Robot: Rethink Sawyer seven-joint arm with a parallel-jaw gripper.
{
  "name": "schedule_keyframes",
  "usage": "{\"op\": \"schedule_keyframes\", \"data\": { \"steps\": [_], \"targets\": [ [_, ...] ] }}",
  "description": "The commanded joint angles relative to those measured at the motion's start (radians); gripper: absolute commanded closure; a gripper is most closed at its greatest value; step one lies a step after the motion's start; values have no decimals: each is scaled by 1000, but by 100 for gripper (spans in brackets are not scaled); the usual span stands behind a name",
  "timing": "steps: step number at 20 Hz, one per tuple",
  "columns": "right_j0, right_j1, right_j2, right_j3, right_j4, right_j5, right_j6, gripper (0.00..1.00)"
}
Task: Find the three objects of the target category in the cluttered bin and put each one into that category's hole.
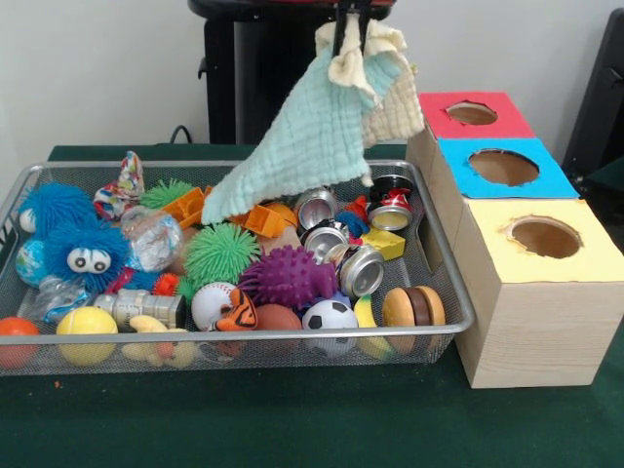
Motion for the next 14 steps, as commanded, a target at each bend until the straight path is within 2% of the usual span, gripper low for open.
{"op": "schedule_keyframes", "data": {
  "steps": [1,6,7,11,14],
  "targets": [
    [-33,78,64,12,32,-77,85,100],
    [-58,124,49,-62,-75,-79,0,100],
    [-50,131,32,-82,-105,-61,-7,0],
    [-58,137,24,-78,-124,-109,13,0],
    [-77,122,49,-83,-113,-89,8,0]
  ]
}}
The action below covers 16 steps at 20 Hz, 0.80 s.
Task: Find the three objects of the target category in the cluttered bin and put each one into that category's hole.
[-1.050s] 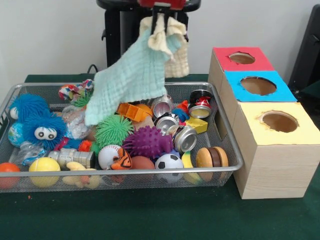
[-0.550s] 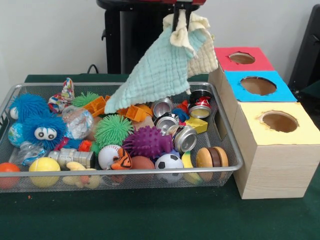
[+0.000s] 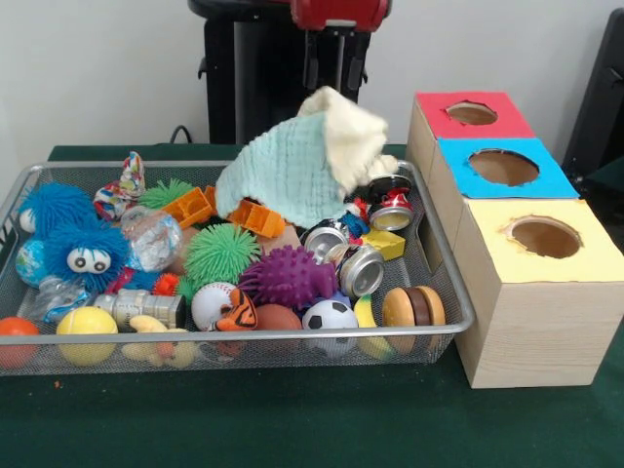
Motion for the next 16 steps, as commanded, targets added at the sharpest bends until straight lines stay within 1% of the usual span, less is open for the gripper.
{"op": "schedule_keyframes", "data": {
  "steps": [1,3,5,8,13,16],
  "targets": [
    [-40,23,46,-76,-59,-21,0,0],
    [-57,3,28,-85,-105,8,-44,0],
    [-101,-8,20,-96,-149,30,-99,0],
    [-186,8,46,-128,-224,25,-184,0],
    [-328,65,159,-184,-325,4,-283,0],
    [-395,88,234,-196,-354,14,-298,0]
  ]
}}
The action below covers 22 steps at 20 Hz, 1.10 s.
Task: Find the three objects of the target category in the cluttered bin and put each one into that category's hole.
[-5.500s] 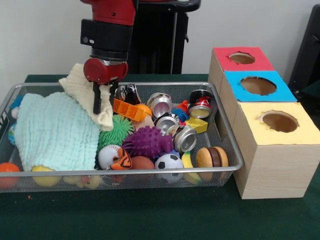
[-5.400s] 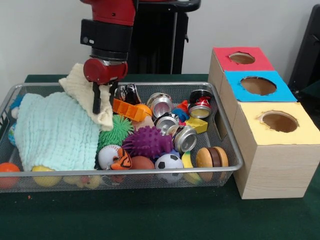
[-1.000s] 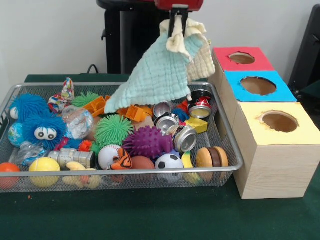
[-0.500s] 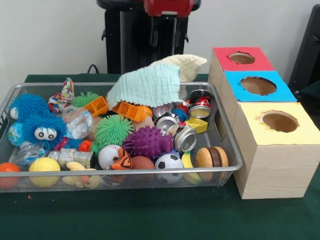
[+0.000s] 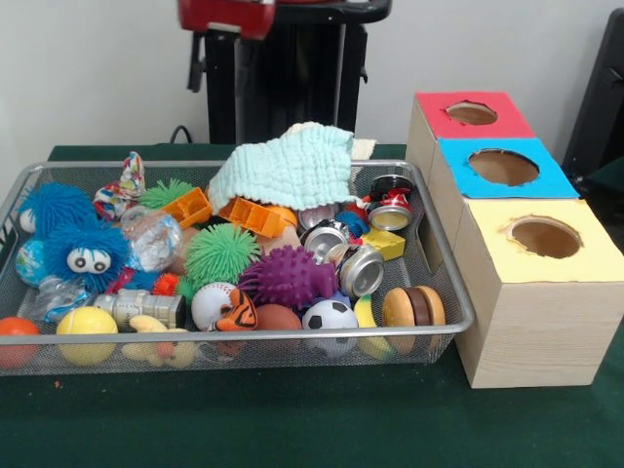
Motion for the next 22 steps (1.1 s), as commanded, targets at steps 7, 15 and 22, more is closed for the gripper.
{"op": "schedule_keyframes", "data": {
  "steps": [7,15,22],
  "targets": [
    [-173,194,241,-149,-163,47,-217,0],
    [-180,364,250,-227,-253,-20,-168,0],
    [-80,352,145,-322,-498,-132,-87,0]
  ]
}}
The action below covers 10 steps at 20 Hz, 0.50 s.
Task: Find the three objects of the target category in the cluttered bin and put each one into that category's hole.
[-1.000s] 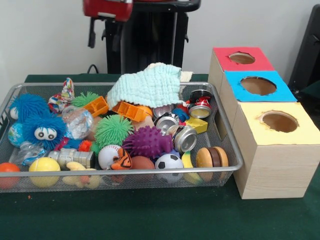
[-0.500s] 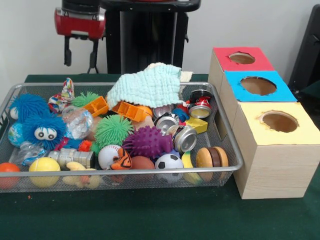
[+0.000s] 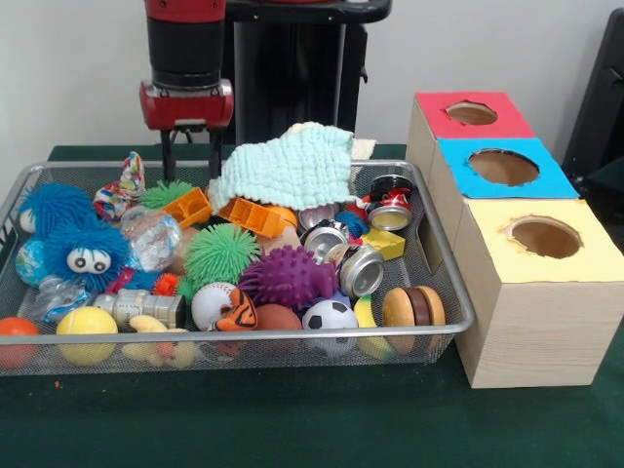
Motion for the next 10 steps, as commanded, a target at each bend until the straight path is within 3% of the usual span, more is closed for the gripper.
{"op": "schedule_keyframes", "data": {
  "steps": [1,5,10],
  "targets": [
    [105,26,-46,-173,-289,-129,-62,0],
    [143,16,-93,-193,-386,-197,2,0],
    [164,52,-119,-210,-410,-262,50,0]
  ]
}}
